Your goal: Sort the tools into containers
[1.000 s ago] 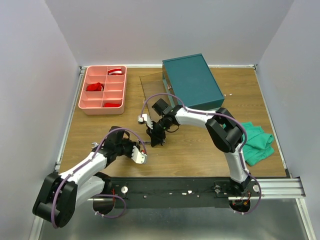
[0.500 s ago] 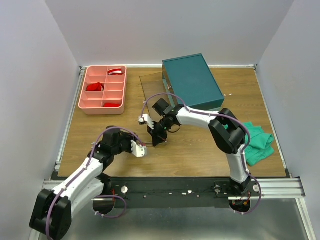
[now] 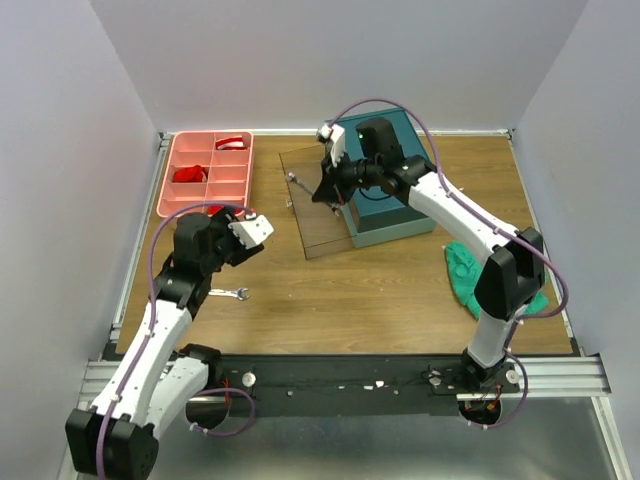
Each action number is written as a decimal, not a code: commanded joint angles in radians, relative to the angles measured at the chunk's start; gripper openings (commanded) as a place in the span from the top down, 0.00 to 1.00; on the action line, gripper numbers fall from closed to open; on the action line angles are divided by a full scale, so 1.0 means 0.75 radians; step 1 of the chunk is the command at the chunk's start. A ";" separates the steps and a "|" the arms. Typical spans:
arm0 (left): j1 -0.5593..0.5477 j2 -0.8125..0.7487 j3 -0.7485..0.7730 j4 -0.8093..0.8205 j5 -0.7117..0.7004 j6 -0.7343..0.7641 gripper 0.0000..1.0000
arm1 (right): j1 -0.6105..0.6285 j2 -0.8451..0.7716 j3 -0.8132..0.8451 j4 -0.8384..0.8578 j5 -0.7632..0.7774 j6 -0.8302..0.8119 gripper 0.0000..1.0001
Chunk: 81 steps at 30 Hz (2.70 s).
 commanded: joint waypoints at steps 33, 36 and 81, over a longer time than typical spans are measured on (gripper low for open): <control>0.883 0.942 0.565 -1.206 0.164 1.405 0.47 | 0.013 -0.013 -0.217 0.181 0.296 0.235 0.47; 0.922 0.960 0.529 -1.104 0.136 1.508 0.48 | 0.013 -0.074 -0.276 0.185 0.325 0.221 0.45; 0.691 1.116 0.222 -0.911 0.134 1.541 0.74 | 0.011 -0.322 -0.579 0.218 0.464 0.112 0.37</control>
